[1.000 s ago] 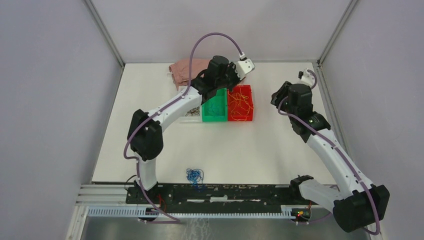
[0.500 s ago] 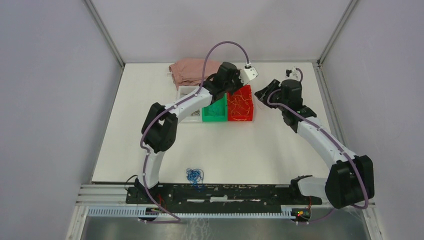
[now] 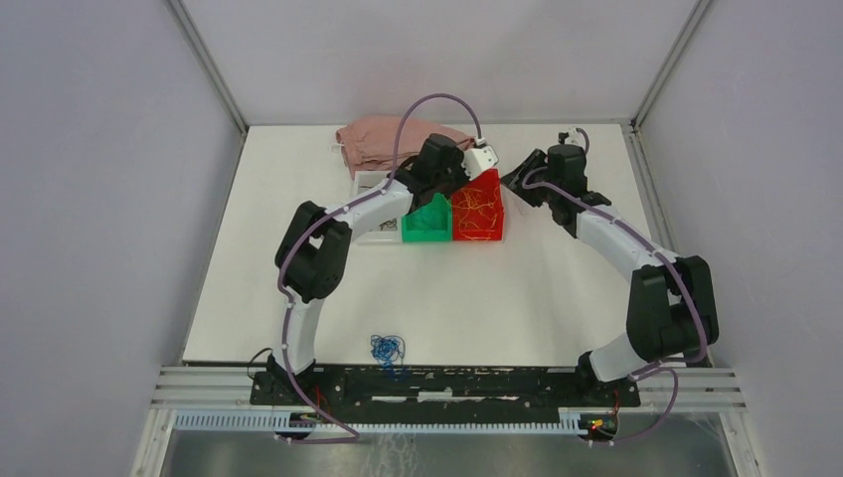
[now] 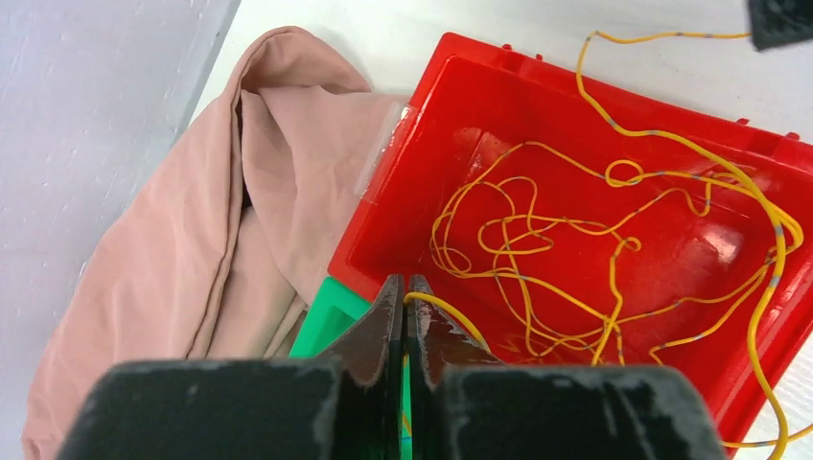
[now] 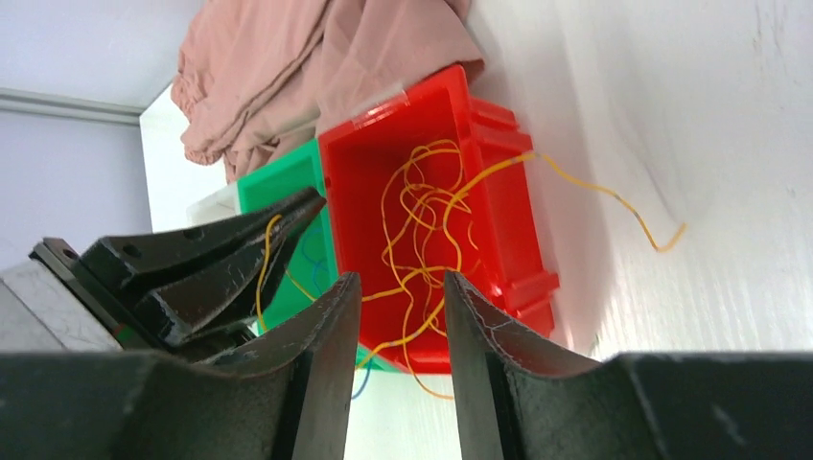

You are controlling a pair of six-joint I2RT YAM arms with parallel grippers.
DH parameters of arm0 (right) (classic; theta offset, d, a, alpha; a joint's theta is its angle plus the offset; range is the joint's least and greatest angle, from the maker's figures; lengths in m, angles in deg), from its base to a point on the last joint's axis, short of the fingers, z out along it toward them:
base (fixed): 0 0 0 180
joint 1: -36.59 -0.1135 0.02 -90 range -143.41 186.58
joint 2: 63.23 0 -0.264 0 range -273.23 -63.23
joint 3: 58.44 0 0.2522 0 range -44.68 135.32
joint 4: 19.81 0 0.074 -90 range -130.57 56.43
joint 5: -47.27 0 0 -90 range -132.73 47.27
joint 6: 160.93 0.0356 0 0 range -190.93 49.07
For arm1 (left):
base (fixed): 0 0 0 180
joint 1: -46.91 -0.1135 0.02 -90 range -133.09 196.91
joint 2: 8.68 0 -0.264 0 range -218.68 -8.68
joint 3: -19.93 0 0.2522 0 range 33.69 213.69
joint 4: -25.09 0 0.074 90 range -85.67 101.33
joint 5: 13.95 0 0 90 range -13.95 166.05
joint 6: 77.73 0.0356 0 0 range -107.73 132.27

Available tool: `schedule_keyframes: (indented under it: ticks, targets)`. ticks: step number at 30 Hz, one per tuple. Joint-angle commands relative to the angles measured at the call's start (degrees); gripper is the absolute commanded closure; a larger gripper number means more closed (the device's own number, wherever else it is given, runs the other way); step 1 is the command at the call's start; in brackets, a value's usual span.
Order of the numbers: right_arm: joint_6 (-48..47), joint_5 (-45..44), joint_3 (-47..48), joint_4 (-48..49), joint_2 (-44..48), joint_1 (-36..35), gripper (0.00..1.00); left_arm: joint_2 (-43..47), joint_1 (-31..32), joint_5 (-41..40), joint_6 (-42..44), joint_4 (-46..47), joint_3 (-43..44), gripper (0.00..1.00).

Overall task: Untangle the cables
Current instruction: Place the cable in the bin.

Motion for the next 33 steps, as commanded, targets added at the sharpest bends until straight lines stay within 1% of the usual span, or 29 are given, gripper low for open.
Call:
schedule_keyframes:
  ticks: [1,4,9,14,19,22,25,29,33]
  targets:
    - [2.49,0.46,4.85,4.07,-3.67,0.07,0.57,5.04,-0.71,4.02,0.22,3.52,1.07,0.97]
    - [4.69,-0.19,7.00,3.25,-6.81,-0.74,0.62,5.49,-0.80,4.61,-0.93,3.40,1.77,0.97]
    - [5.46,-4.07,10.11,0.42,-10.70,-4.24,0.71,6.46,-1.42,4.97,-2.29,3.31,1.66,0.97]
    - [7.18,-5.41,11.12,2.75,-14.93,-7.25,0.77,7.40,-2.78,5.43,-5.18,3.49,2.29,0.97]
    - [9.33,-5.29,13.50,5.58,-20.94,-10.29,0.82,7.90,-3.41,5.56,-6.04,3.07,2.31,0.97]
    - [9.22,-5.07,15.28,5.60,-23.69,-11.55,0.84,7.82,-3.39,5.68,-6.81,3.19,2.78,0.97]
    - [8.96,-5.60,13.92,6.44,-23.48,-11.29,0.85,7.18,-3.39,5.82,-7.38,2.90,3.61,0.97]
    - [7.62,-6.50,10.83,6.34,-19.90,-8.87,0.85,5.57,-3.33,5.32,-8.32,2.45,5.36,0.97]
    - [5.46,-6.25,9.31,5.03,-14.57,-6.85,0.82,3.63,-3.14,4.68,-9.73,2.05,7.71,0.97]
